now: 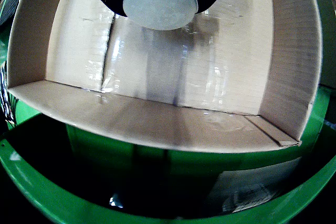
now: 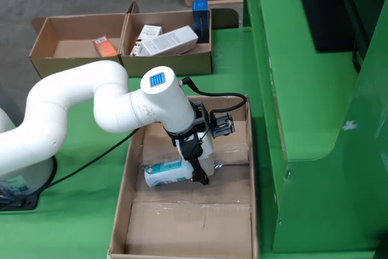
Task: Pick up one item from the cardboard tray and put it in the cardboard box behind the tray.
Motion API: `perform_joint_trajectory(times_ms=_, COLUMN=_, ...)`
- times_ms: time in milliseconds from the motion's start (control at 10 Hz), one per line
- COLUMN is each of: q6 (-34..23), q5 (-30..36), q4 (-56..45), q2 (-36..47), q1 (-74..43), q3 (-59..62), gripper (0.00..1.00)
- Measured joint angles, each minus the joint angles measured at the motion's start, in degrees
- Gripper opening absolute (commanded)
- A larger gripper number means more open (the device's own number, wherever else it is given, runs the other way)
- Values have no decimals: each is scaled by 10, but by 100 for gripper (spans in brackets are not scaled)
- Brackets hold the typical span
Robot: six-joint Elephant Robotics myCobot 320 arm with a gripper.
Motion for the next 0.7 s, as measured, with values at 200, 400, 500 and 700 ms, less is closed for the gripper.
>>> perform_joint_trajectory(times_ms=200, q6=4, q5=-4, q4=1, q2=8, q1=11, q3=2, gripper=0)
perform_joint_trajectory(times_ms=400, q6=4, q5=-5, q4=-31, q2=-18, q1=17, q3=39, gripper=0)
perform_joint_trajectory(times_ms=500, q6=4, q5=-5, q4=-62, q2=-40, q1=20, q3=67, gripper=0)
perform_joint_trajectory(times_ms=700, q6=4, q5=-5, q4=-119, q2=-16, q1=30, q3=121, gripper=0)
